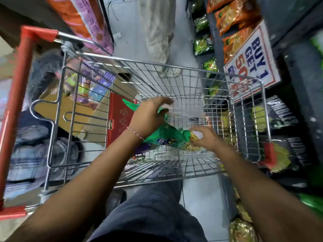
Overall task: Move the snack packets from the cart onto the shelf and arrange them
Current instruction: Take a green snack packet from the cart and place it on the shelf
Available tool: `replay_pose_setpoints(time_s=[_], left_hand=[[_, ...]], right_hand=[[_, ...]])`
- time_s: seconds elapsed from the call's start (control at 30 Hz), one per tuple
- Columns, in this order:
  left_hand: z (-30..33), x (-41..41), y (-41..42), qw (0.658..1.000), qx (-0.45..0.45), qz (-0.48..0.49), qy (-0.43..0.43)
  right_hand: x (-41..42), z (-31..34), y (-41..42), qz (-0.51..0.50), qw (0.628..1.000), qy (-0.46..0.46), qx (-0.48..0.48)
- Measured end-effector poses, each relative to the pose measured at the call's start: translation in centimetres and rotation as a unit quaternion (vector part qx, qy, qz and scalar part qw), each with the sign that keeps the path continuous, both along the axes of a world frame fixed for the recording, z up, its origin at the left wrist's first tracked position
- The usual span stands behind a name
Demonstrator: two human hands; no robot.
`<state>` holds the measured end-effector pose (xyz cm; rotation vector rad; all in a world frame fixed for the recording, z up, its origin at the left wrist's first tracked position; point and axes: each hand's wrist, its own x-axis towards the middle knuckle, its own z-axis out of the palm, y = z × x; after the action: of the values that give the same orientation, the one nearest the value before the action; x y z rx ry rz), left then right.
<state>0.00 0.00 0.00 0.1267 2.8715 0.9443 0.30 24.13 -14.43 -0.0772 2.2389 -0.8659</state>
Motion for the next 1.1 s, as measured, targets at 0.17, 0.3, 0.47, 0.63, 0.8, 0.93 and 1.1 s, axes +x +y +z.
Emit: replay_pose_setpoints(time_s=[0.17,0.3,0.47,0.63,0.8,0.93,1.1], left_hand=[[0.4,0.9,0.3,0.967,0.189,0.166,-0.023],[-1.4,3.5,1.3,0.932,0.243,0.264,-0.055],[-2.9,6.7,4.2,0.857,0.415,0.287,-0.109],[-2.1,6.9,6.1,0.872,0.404,0.150,-0.231],[6.7,6.3,9.4,0.887,0.438,0.017,-0.142],[15.8,7.2,12.2,0.870,0.481,-0.069,-0.081],[25.7,8.5,16.9,0.833,0.519,-0.189,-0.036]], right_hand=[[2.0,4.9,2.8,0.015,0.986,0.081,0.144],[2.8,5.4,5.2,-0.090,0.984,0.101,0.113],[3.6,7.9,6.8,-0.271,0.957,0.095,-0.051],[6.5,14.2,5.5,-0.396,0.896,0.026,-0.202],[10.4,22.0,5.3,-0.453,0.825,0.034,-0.337],[13.6,31.2,7.8,-0.439,0.807,0.132,-0.372],[18.8,41.7,10.9,-0.441,0.786,0.276,-0.335]])
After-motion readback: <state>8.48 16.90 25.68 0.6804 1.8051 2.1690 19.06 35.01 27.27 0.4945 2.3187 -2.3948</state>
